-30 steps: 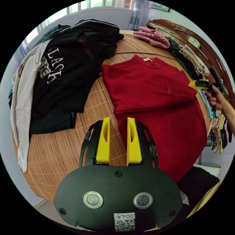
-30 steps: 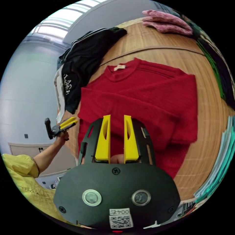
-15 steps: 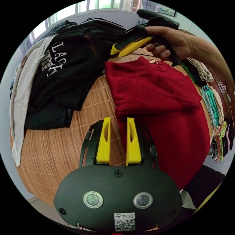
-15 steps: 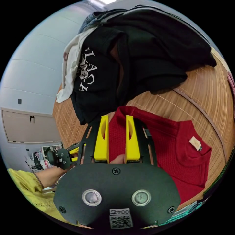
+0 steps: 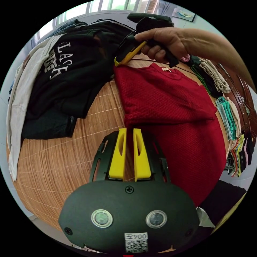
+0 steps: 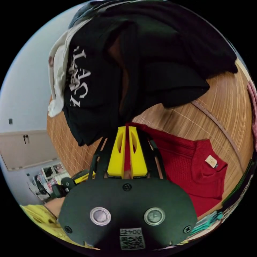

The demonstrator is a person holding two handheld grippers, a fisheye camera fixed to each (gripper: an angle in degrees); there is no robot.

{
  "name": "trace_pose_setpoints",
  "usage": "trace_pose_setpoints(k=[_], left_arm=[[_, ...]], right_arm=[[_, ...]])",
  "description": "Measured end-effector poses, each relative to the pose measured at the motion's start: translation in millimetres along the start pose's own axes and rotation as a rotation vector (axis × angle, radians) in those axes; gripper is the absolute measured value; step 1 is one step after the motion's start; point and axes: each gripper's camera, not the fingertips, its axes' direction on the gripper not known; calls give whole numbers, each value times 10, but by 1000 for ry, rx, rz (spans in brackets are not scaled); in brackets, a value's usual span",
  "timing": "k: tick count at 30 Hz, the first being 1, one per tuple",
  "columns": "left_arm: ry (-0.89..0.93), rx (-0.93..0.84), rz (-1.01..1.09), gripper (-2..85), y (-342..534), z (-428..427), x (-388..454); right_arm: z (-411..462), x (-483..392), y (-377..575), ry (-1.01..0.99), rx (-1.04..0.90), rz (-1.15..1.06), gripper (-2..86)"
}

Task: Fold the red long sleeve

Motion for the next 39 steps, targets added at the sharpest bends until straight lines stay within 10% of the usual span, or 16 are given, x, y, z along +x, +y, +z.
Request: trace_pose_setpoints(k=[12, 19, 31, 39], left_arm=[[230, 73, -312, 9, 199, 79, -307], [106, 74, -127, 5, -244, -275, 165], [196, -193, -20, 3, -1098, 525, 873], [497, -261, -146, 16, -90, 17, 628]], right_arm=[[-580, 378, 583, -377, 367, 138, 6], [-1191, 864, 2617, -153, 483, 242, 80], [-1308, 1905, 4503, -154, 348, 618, 66], [-1723, 1836, 6084, -268, 291, 696, 80]])
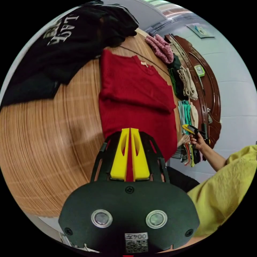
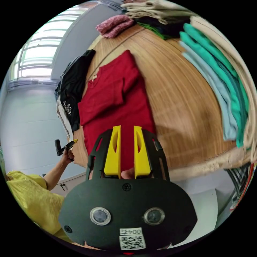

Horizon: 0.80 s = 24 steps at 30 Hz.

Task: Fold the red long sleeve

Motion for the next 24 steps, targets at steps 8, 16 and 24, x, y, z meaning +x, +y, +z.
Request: trace_pose_setpoints(k=[8, 16, 24], left_arm=[[-14, -383, -70, 67, 1292, 530, -61], [-140, -537, 72, 108, 1206, 1113, 162], [-132, -613, 141, 106, 1098, 1578, 236]], right_arm=[[102, 365, 1160, 183, -357, 14, 110], [310, 259, 1397, 302, -521, -39, 125], [341, 41, 1457, 410, -630, -198, 128]])
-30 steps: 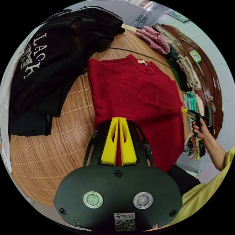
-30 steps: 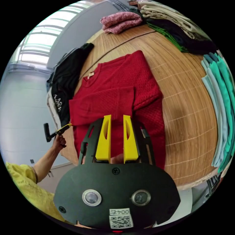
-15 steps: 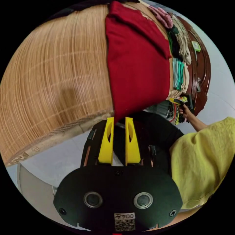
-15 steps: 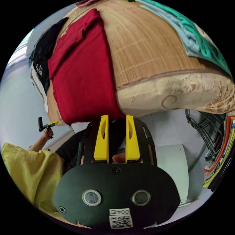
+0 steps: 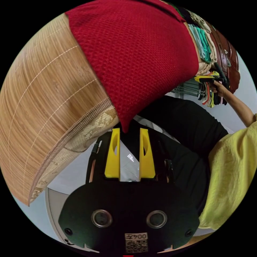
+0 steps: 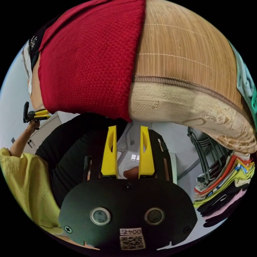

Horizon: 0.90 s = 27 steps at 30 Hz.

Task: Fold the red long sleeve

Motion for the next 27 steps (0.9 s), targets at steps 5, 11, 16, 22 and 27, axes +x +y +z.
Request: trace_pose_setpoints(k=[5, 11, 16, 22, 27], left_arm=[[50, 23, -64, 101, -110, 130, -136], [42, 0, -72, 94, -149, 281, -235], [35, -5, -94, 81, -105, 394, -364], [97, -1, -114, 44, 24, 517, -608], [140, 17, -62, 34, 381, 467, -713]], right_arm=[[-25, -54, 92, 22, -18, -42, 133], [73, -233, 245, 37, -87, -149, 131], [190, -278, 448, 50, -104, -159, 117], [170, -306, 788, 60, -77, -174, 46], [-36, -272, 1317, -56, -66, -209, 15]])
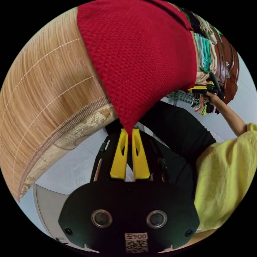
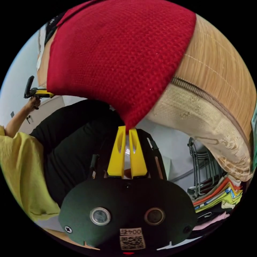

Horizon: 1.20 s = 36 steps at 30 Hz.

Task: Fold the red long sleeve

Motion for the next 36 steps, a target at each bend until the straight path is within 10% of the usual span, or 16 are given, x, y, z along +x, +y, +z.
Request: trace_pose_setpoints(k=[13, 36], left_arm=[[390, 418, 49, 25, 1163, -1063, -371], [727, 734, -76, 27, 2286, -1287, -1313]], right_arm=[[-1430, -178, 1725, -716, 601, -17, -4], [-1826, -365, 3038, -1013, 1075, 124, -7]])
